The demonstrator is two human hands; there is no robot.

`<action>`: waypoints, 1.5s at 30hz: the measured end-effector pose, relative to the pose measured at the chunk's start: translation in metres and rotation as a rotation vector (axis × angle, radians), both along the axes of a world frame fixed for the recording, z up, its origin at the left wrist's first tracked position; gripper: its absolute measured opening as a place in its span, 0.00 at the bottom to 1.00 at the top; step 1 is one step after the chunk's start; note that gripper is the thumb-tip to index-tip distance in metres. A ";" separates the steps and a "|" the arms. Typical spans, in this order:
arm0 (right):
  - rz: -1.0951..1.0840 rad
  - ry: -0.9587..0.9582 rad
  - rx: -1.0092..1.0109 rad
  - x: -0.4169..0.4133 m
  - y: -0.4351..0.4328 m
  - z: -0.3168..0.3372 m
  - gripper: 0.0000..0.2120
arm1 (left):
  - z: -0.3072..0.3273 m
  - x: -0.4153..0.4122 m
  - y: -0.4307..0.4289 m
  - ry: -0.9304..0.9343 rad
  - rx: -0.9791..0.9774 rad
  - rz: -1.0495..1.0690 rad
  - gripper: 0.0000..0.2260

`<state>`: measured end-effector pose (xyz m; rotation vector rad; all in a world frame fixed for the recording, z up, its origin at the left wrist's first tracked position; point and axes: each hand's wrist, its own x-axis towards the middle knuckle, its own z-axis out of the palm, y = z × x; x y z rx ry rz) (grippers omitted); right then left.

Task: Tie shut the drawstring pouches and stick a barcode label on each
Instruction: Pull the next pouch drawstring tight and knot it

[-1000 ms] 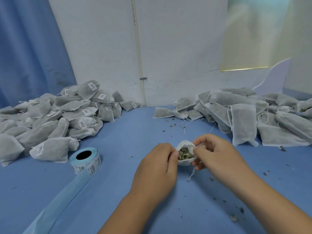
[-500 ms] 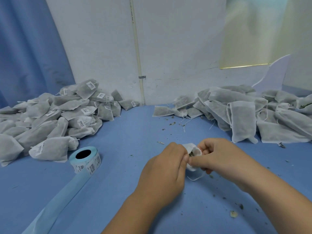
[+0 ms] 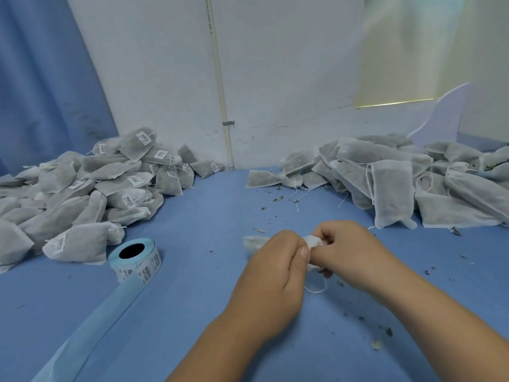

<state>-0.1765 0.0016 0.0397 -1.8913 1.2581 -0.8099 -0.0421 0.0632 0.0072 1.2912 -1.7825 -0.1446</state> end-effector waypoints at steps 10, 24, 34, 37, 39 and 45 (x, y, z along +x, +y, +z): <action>-0.068 0.171 -0.197 0.007 0.001 -0.001 0.11 | 0.001 -0.015 0.007 -0.051 -0.073 -0.083 0.09; 0.337 -0.591 0.364 -0.003 0.007 0.002 0.06 | -0.006 0.024 -0.008 -0.028 0.178 -0.051 0.37; 0.321 -0.003 0.271 -0.019 0.009 0.008 0.18 | 0.010 0.033 -0.006 -0.037 0.101 -0.005 0.15; 0.395 0.011 0.271 -0.017 0.013 0.007 0.16 | 0.012 0.035 -0.005 -0.084 0.081 0.034 0.15; 0.365 0.019 0.200 -0.015 0.012 0.005 0.17 | 0.015 0.034 -0.005 -0.127 0.053 0.051 0.12; 0.509 0.091 0.102 -0.022 0.008 0.001 0.19 | 0.009 0.039 -0.007 -0.244 0.013 0.176 0.13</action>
